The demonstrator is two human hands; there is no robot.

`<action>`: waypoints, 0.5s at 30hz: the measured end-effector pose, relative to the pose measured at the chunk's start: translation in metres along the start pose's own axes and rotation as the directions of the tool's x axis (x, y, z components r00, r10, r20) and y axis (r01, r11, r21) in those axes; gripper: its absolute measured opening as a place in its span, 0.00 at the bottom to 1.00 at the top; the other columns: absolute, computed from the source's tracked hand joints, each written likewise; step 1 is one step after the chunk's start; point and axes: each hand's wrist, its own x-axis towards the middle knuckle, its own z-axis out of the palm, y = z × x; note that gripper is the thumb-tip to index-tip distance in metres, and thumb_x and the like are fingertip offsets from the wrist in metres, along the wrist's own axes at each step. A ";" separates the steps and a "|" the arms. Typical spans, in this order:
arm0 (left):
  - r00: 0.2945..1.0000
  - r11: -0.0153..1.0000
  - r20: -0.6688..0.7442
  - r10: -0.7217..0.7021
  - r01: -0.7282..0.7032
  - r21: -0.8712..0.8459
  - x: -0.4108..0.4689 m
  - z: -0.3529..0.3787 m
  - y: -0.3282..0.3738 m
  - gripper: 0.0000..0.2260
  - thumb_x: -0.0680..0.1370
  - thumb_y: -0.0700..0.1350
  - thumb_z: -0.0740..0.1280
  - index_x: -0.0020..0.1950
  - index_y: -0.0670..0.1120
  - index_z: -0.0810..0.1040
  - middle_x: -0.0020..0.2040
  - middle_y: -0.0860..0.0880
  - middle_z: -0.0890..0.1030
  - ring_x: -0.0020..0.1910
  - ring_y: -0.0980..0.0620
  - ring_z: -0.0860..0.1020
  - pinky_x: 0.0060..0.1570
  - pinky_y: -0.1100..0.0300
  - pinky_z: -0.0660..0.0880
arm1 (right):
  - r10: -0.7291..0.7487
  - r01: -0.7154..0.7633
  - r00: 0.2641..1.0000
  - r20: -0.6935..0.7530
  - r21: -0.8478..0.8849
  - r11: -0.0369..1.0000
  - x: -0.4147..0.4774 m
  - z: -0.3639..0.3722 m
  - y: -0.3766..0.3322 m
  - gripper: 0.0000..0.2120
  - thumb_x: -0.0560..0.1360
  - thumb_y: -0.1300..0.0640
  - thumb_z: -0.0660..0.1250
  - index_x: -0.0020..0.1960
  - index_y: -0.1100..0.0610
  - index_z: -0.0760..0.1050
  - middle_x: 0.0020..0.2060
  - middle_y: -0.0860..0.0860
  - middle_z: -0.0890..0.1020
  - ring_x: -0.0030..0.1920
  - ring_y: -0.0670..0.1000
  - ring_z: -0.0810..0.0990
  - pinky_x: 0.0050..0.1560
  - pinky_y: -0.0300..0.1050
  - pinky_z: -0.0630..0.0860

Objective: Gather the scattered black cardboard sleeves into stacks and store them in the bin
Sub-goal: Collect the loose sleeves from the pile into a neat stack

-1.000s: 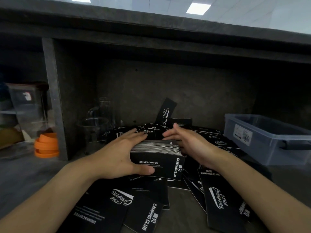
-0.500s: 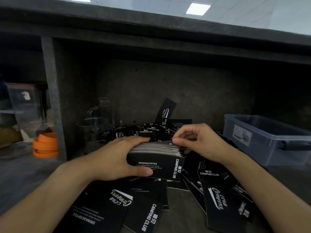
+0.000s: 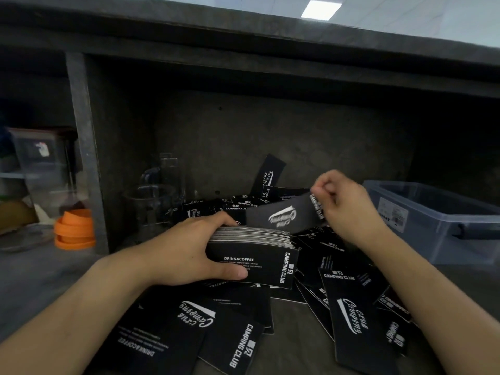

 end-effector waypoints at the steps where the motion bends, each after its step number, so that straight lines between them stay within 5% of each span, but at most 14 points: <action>1: 1.000 1.000 0.004 0.004 -0.004 -0.008 0.000 0.000 0.000 0.28 0.67 0.64 0.77 0.64 0.63 0.71 0.55 0.64 0.80 0.53 0.70 0.78 0.55 0.66 0.78 | 0.125 -0.119 0.990 -0.058 0.107 0.987 0.003 -0.002 0.005 0.04 0.82 0.60 0.65 0.48 0.57 0.74 0.38 0.52 0.83 0.32 0.45 0.80 0.33 0.28 0.75; 4: 1.000 1.000 -0.008 0.020 -0.020 0.003 -0.001 -0.001 0.001 0.27 0.67 0.64 0.77 0.62 0.63 0.71 0.57 0.65 0.77 0.54 0.71 0.76 0.54 0.70 0.76 | 0.503 -0.453 0.864 0.011 0.453 0.768 0.008 -0.002 0.013 0.05 0.83 0.65 0.61 0.53 0.63 0.76 0.45 0.57 0.81 0.29 0.50 0.81 0.29 0.44 0.83; 7: 0.999 0.998 -0.024 0.046 -0.045 0.033 -0.002 0.001 0.000 0.28 0.67 0.66 0.76 0.62 0.63 0.71 0.67 0.71 0.64 0.62 0.71 0.70 0.56 0.77 0.68 | 0.567 -0.658 0.752 0.336 0.418 0.626 -0.002 0.009 0.008 0.06 0.82 0.67 0.61 0.57 0.64 0.76 0.37 0.54 0.73 0.27 0.47 0.71 0.23 0.40 0.78; 9: 0.999 0.999 -0.022 0.036 -0.036 0.031 -0.002 0.002 0.000 0.34 0.65 0.67 0.77 0.67 0.65 0.66 0.74 0.70 0.56 0.68 0.71 0.65 0.61 0.76 0.64 | 0.517 -0.729 0.658 0.547 0.292 0.619 -0.010 0.018 0.000 0.05 0.83 0.64 0.63 0.54 0.63 0.77 0.36 0.53 0.72 0.24 0.44 0.69 0.25 0.38 0.77; 11: 0.999 0.999 -0.033 0.029 -0.030 -0.021 -0.002 0.001 0.001 0.46 0.64 0.66 0.78 0.75 0.68 0.54 0.76 0.69 0.56 0.72 0.68 0.62 0.69 0.68 0.62 | 0.509 -0.730 0.610 0.607 0.183 0.658 -0.015 0.026 -0.008 0.07 0.83 0.60 0.63 0.49 0.61 0.77 0.35 0.53 0.72 0.24 0.44 0.69 0.24 0.37 0.75; 13: 0.998 0.997 -0.019 0.054 -0.055 -0.056 -0.004 0.001 0.004 0.53 0.65 0.65 0.78 0.77 0.73 0.43 0.77 0.71 0.54 0.74 0.69 0.60 0.73 0.65 0.60 | 0.530 -0.700 0.631 0.567 0.122 0.703 -0.016 0.032 -0.014 0.08 0.83 0.56 0.64 0.48 0.59 0.76 0.34 0.52 0.72 0.26 0.46 0.69 0.22 0.37 0.71; 15: 0.996 0.996 0.005 0.093 -0.093 -0.016 -0.004 0.001 0.004 0.50 0.67 0.66 0.76 0.77 0.74 0.45 0.76 0.74 0.53 0.74 0.70 0.59 0.76 0.63 0.59 | 0.510 -0.669 0.652 0.561 0.111 0.735 -0.018 0.033 -0.018 0.09 0.83 0.54 0.63 0.48 0.58 0.76 0.32 0.51 0.72 0.27 0.46 0.66 0.20 0.37 0.67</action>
